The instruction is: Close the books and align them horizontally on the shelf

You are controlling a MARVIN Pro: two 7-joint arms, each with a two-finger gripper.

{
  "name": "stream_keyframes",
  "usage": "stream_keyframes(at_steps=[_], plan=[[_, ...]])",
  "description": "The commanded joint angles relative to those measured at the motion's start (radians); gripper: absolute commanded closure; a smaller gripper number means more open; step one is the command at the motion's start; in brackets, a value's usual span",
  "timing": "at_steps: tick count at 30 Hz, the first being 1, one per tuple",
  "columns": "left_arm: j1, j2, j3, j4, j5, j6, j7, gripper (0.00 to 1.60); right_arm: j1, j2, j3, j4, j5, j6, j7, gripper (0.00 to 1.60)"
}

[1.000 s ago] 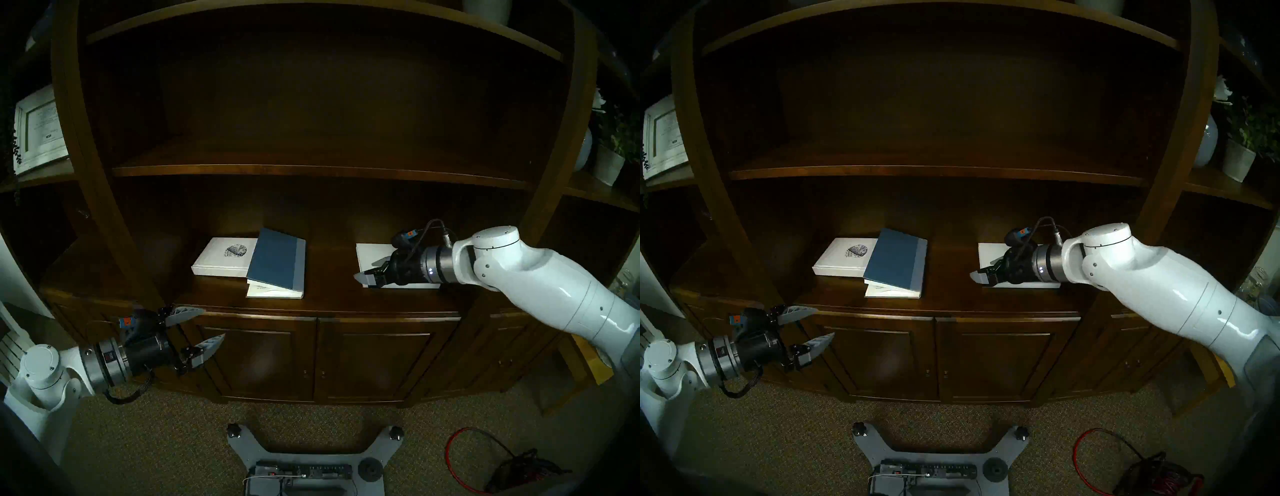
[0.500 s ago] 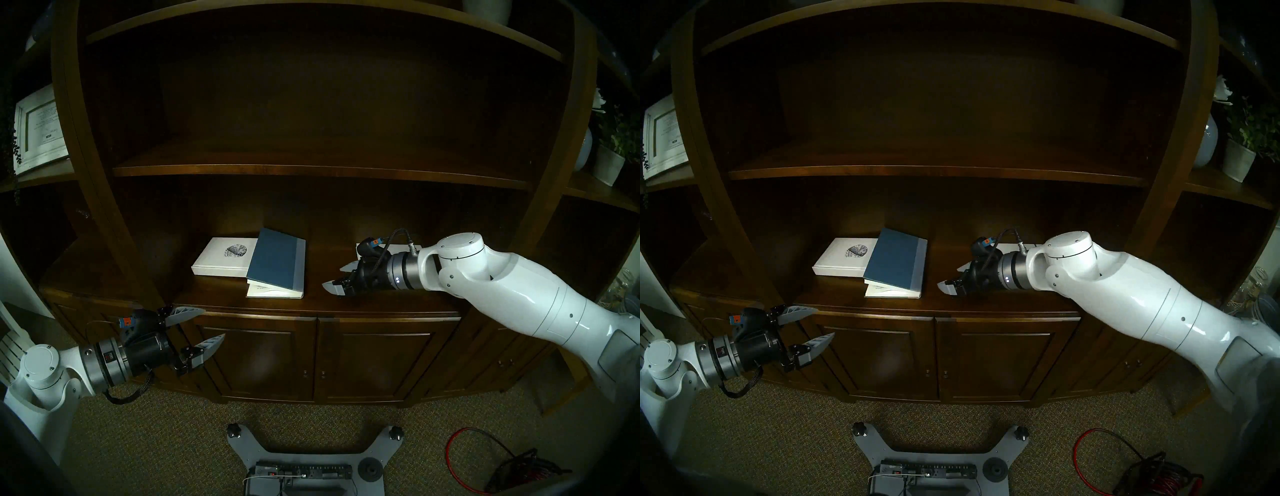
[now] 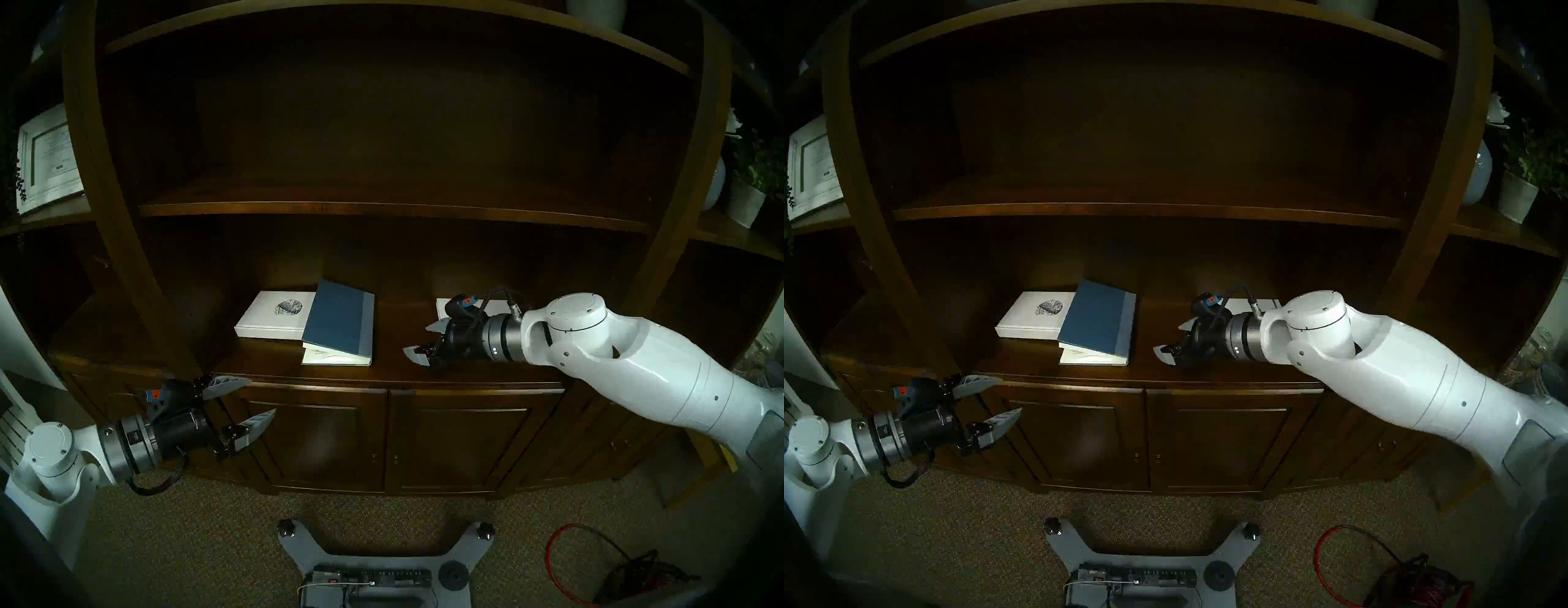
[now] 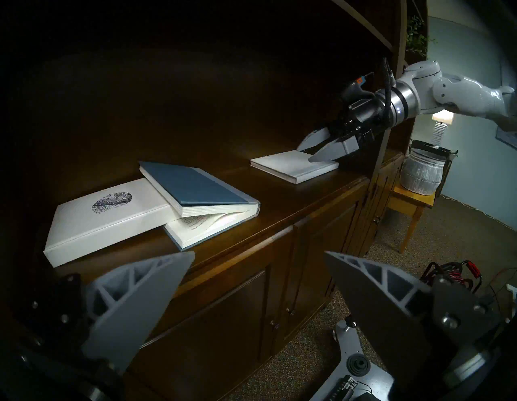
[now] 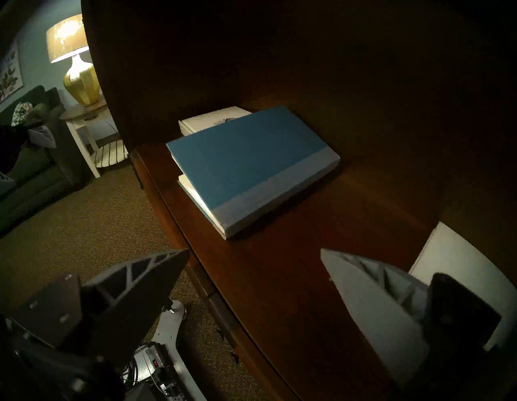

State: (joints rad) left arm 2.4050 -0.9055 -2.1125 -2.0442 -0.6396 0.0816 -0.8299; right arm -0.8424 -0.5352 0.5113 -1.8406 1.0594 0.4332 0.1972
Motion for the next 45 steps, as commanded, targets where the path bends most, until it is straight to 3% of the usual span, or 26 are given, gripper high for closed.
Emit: stream_keyframes(at_steps=[1, 31, 35, 40, 45], plan=[[-0.009, -0.001, -0.012, -0.018, -0.01, -0.004, -0.002, 0.0, 0.003, 0.051, 0.029, -0.023, 0.002, -0.053, 0.023, 0.0], [-0.01, -0.001, -0.012, -0.018, -0.01, -0.004, -0.002, 0.0, 0.006, 0.056, 0.022, -0.022, 0.005, -0.069, 0.03, 0.0], [0.001, -0.01, -0.01, -0.05, 0.014, 0.002, 0.025, 0.0, 0.006, 0.057, 0.021, -0.022, 0.006, -0.069, 0.029, 0.0], [-0.039, 0.004, 0.023, -0.075, 0.02, 0.03, 0.07, 0.0, 0.007, 0.057, 0.02, -0.022, 0.006, -0.068, 0.029, 0.0], [-0.119, 0.06, 0.085, -0.072, -0.021, 0.102, 0.146, 0.0, 0.008, 0.056, 0.019, -0.022, 0.007, -0.066, 0.028, 0.0]])
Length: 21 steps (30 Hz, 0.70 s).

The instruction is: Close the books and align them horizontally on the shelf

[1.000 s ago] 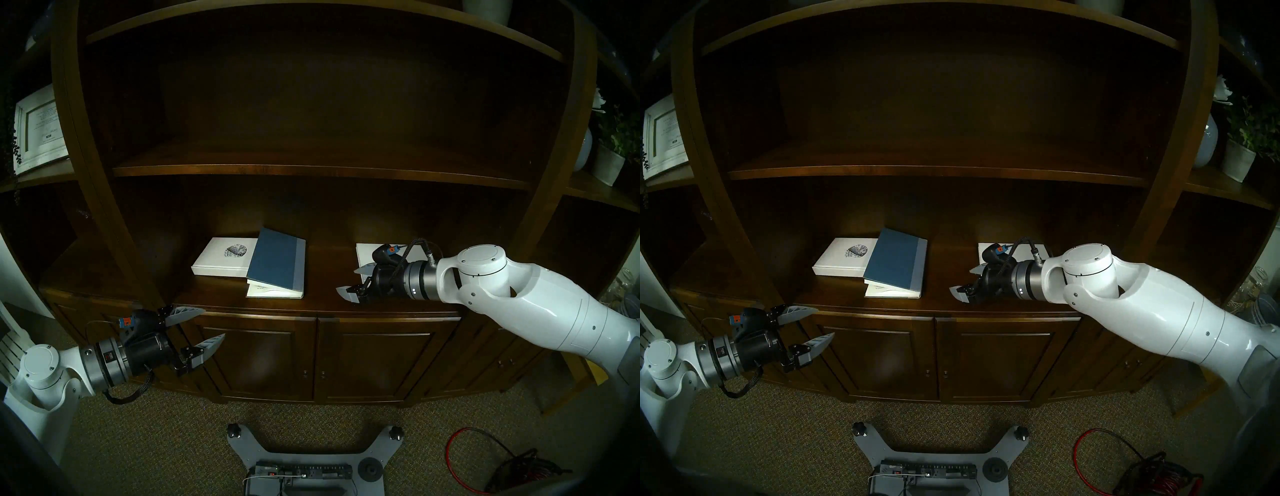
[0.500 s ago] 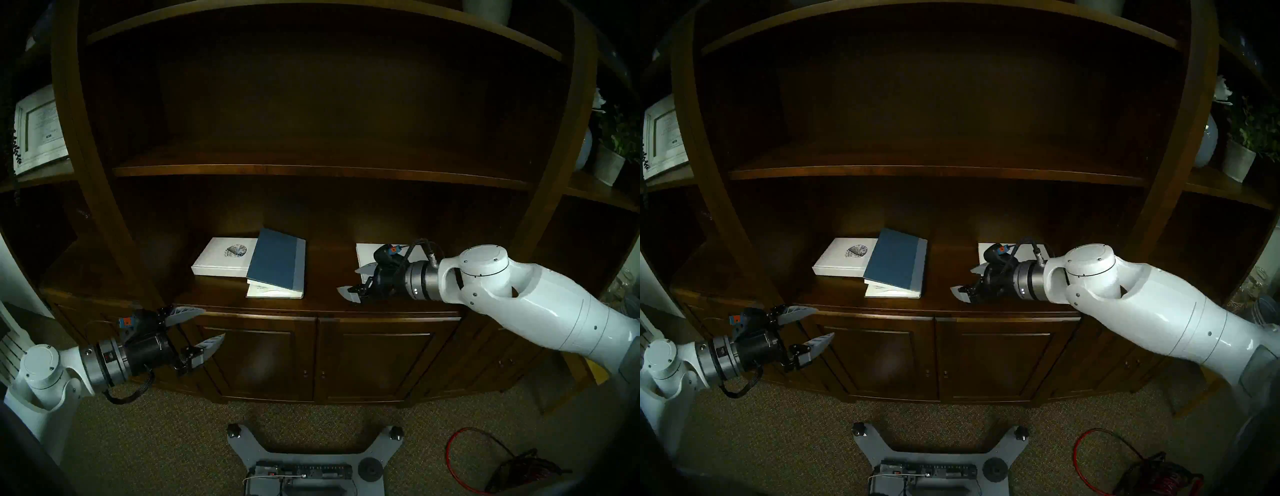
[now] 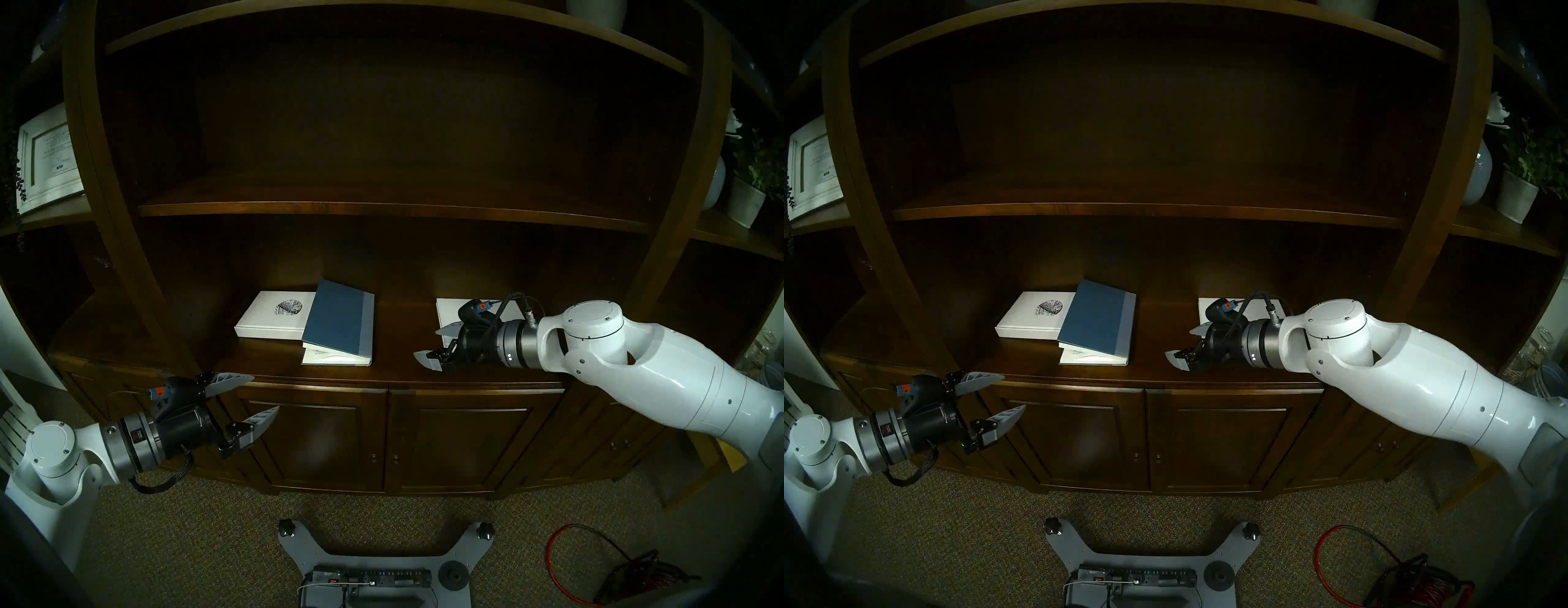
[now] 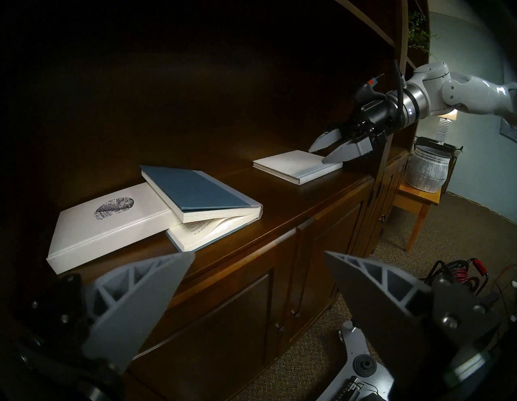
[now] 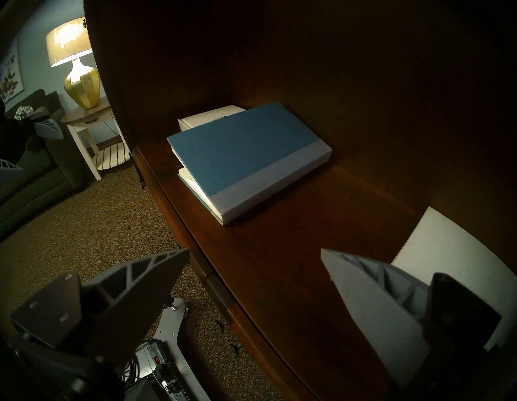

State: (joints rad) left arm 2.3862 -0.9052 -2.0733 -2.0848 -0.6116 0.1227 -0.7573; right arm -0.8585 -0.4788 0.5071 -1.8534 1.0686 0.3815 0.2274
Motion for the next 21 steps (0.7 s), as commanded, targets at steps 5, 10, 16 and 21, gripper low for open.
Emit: stream_keyframes(at_steps=[5, 10, 16, 21], plan=[[-0.157, 0.12, 0.11, -0.024, -0.074, 0.108, 0.152, 0.0, 0.025, 0.0, 0.022, -0.008, -0.001, -0.012, -0.002, 0.0], [-0.197, 0.171, 0.155, -0.026, -0.107, 0.143, 0.221, 0.0, 0.025, 0.0, 0.021, -0.008, 0.0, -0.011, -0.003, 0.0], [-0.243, 0.194, 0.187, -0.032, -0.154, 0.182, 0.274, 0.0, 0.026, 0.0, 0.019, -0.008, 0.001, -0.01, -0.003, 0.0], [-0.305, 0.213, 0.229, -0.012, -0.222, 0.241, 0.33, 0.0, 0.026, 0.0, 0.018, -0.008, 0.002, -0.01, -0.004, 0.0]])
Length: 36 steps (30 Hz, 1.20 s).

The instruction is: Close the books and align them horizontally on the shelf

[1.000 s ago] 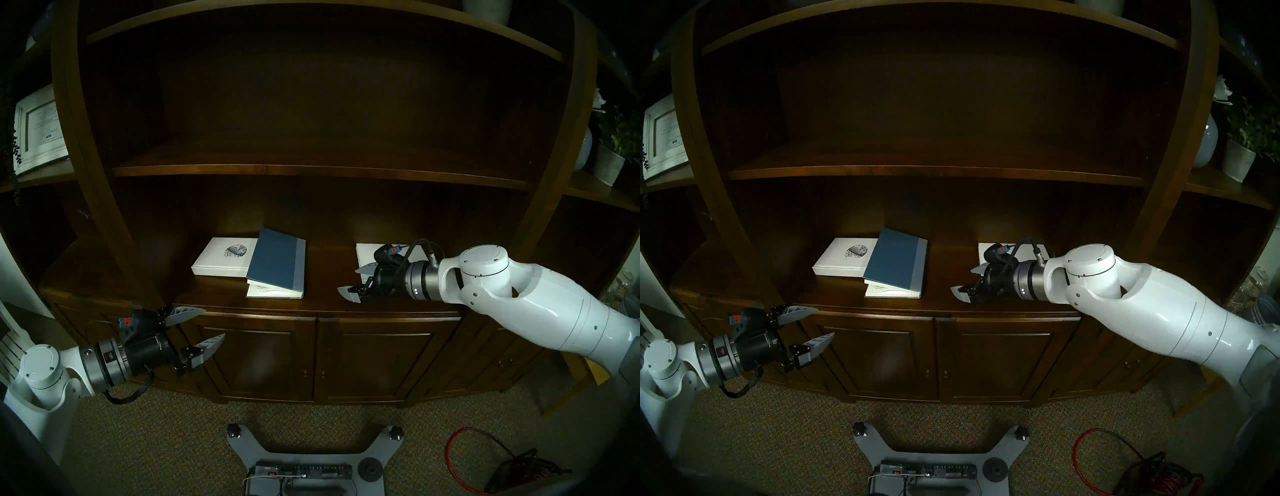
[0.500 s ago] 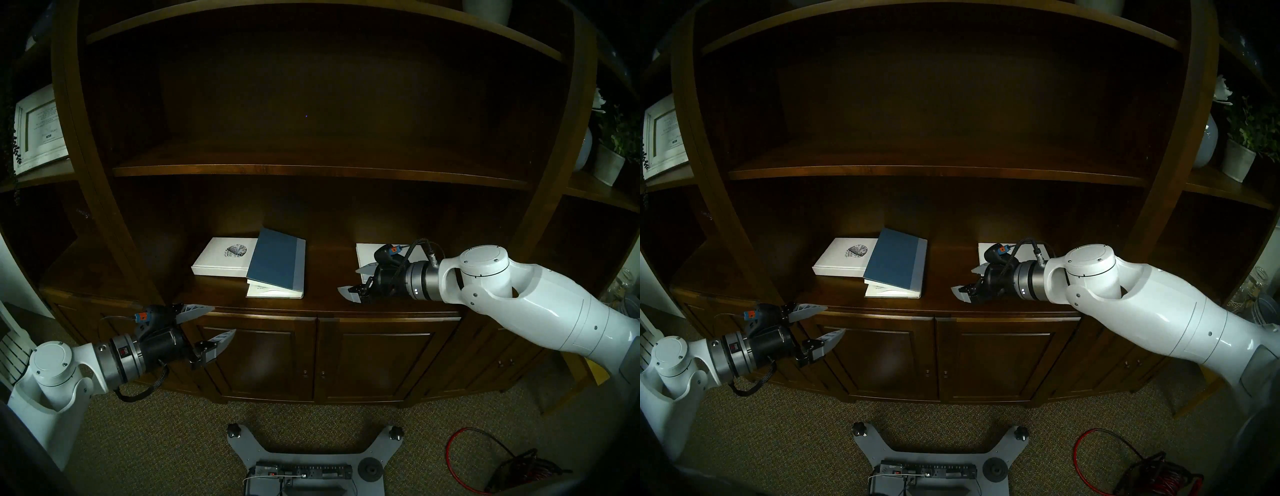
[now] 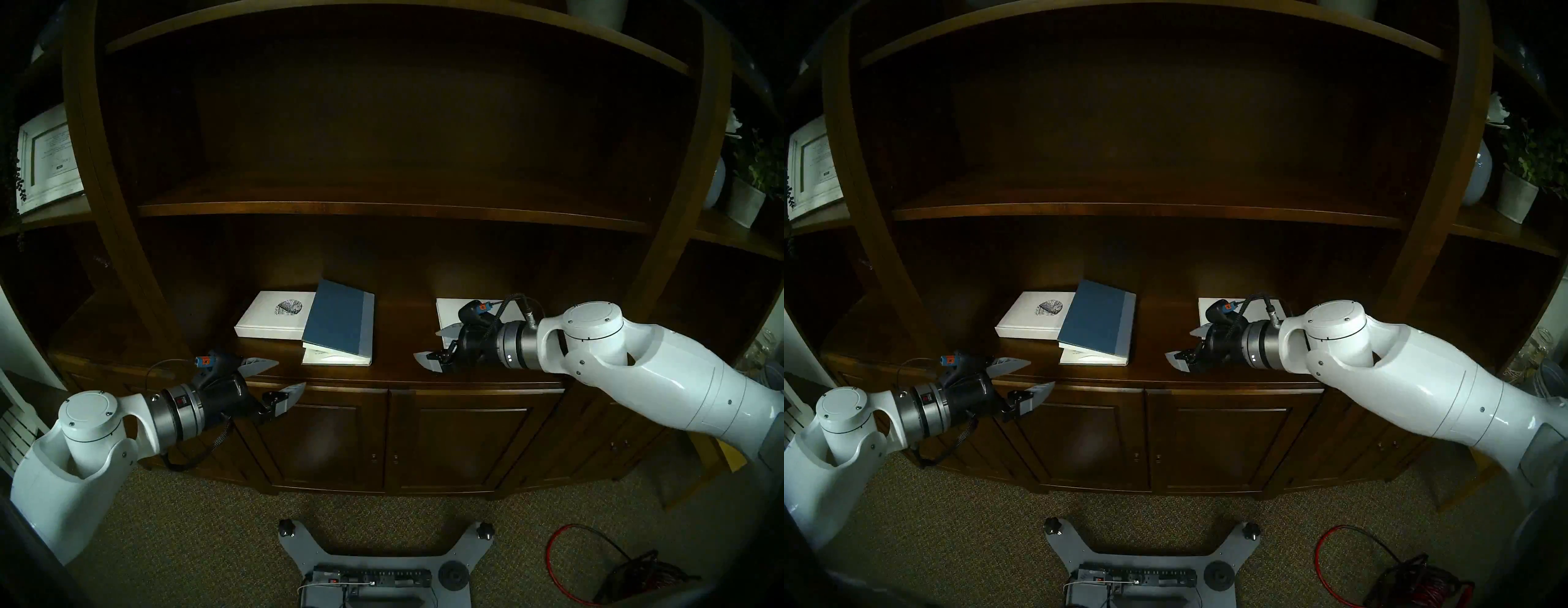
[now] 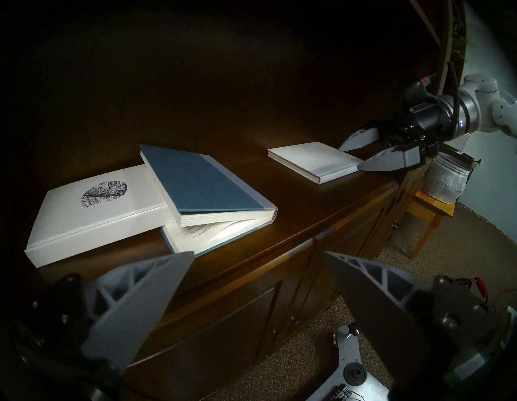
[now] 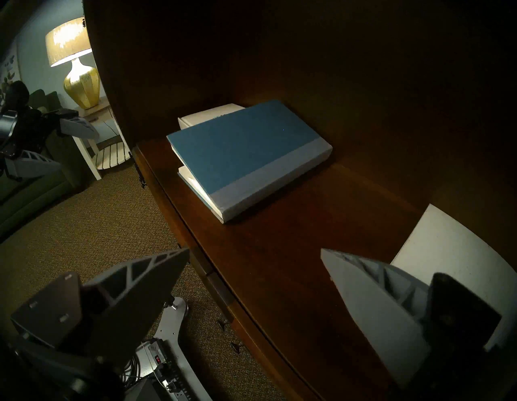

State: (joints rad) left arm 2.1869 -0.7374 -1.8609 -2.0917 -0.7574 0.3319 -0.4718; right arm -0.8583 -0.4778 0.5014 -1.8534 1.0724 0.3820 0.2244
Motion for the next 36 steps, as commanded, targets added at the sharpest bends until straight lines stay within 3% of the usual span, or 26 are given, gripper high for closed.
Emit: stream_keyframes(at_steps=[1, 15, 31, 33, 34, 36], plan=[[-0.105, 0.045, 0.016, -0.005, -0.076, 0.032, 0.045, 0.0, 0.026, -0.001, 0.024, -0.008, -0.002, -0.01, -0.001, 0.0], [-0.228, 0.08, 0.111, 0.015, -0.192, 0.145, 0.167, 0.0, 0.026, -0.001, 0.02, -0.008, 0.001, -0.009, -0.004, 0.0], [-0.37, 0.052, 0.188, 0.081, -0.294, 0.234, 0.232, 0.0, 0.025, -0.001, 0.015, -0.007, 0.004, -0.008, -0.006, 0.0], [-0.416, 0.043, 0.209, 0.104, -0.301, 0.25, 0.244, 0.0, 0.024, -0.001, 0.013, -0.006, 0.005, -0.007, -0.007, 0.0], [-0.393, 0.043, 0.201, 0.099, -0.303, 0.246, 0.247, 0.0, 0.024, -0.001, 0.013, -0.006, 0.005, -0.007, -0.007, 0.0], [-0.417, 0.034, 0.214, 0.107, -0.309, 0.255, 0.256, 0.0, 0.024, -0.001, 0.012, -0.006, 0.006, -0.007, -0.007, 0.0]])
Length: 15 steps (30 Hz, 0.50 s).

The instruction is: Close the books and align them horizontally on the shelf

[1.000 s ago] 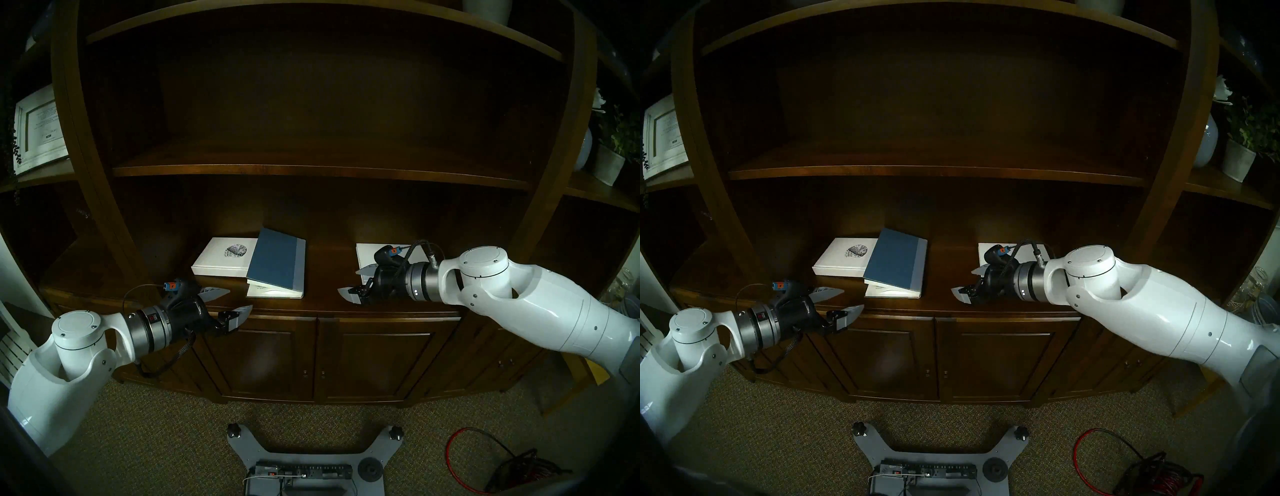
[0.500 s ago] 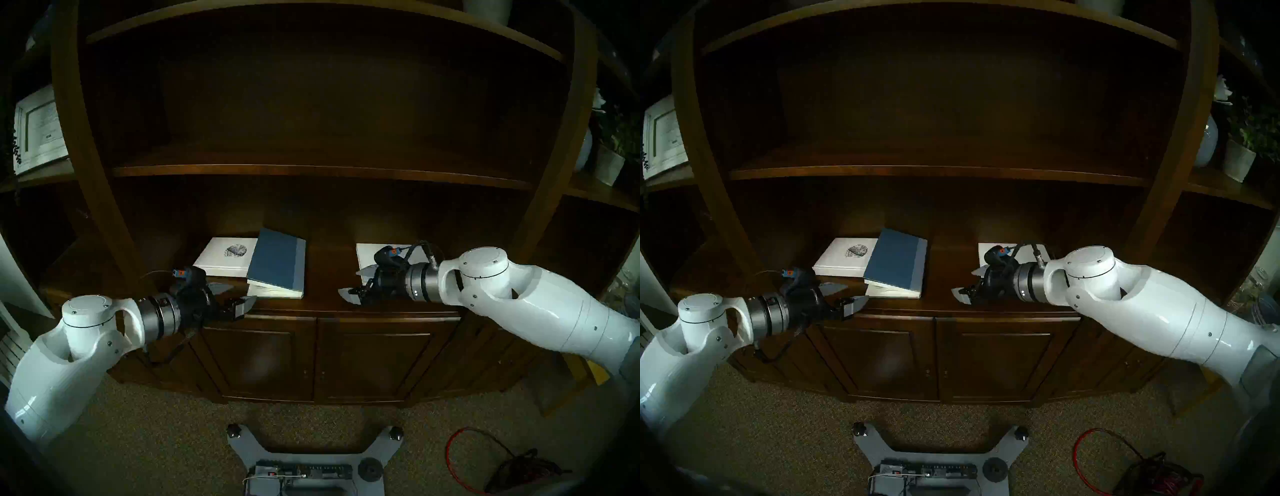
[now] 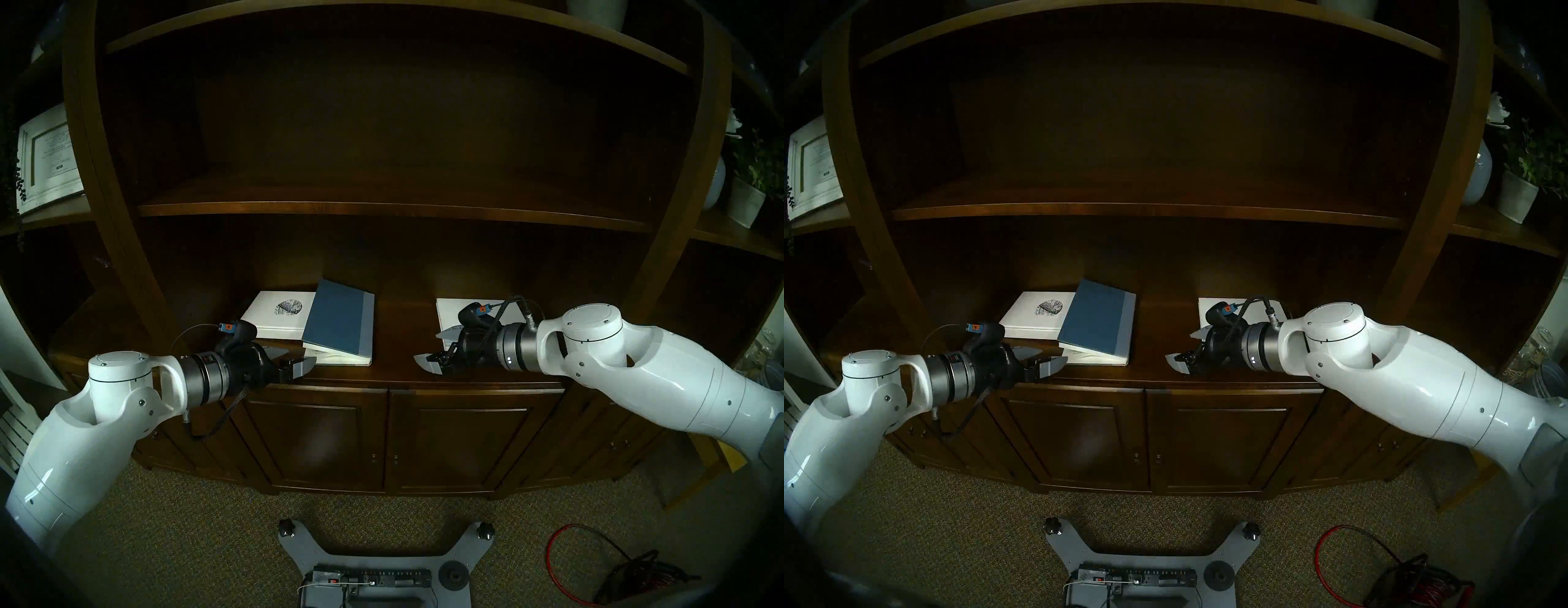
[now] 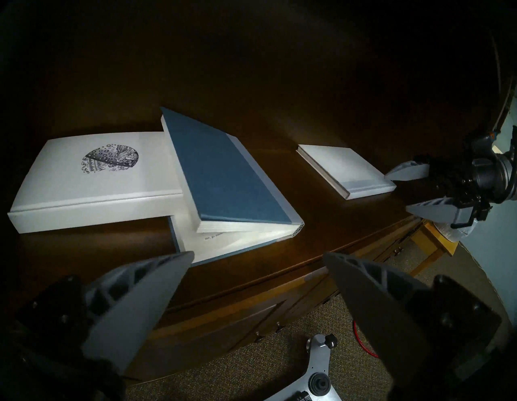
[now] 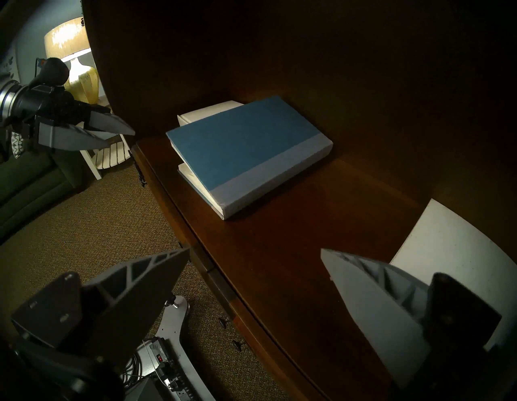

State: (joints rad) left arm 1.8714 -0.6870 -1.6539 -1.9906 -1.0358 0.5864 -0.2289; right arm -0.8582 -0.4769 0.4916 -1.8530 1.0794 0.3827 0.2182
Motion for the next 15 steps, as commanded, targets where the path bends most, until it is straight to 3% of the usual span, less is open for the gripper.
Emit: stream_keyframes(at_steps=[1, 15], plan=[[-0.116, -0.021, 0.015, 0.012, -0.034, 0.006, 0.018, 0.0, 0.024, -0.001, 0.021, -0.006, -0.001, -0.008, -0.001, 0.0], [-0.221, -0.101, 0.115, 0.079, -0.061, 0.045, 0.083, 0.0, 0.025, -0.001, 0.016, -0.006, 0.001, -0.008, -0.004, 0.0]])
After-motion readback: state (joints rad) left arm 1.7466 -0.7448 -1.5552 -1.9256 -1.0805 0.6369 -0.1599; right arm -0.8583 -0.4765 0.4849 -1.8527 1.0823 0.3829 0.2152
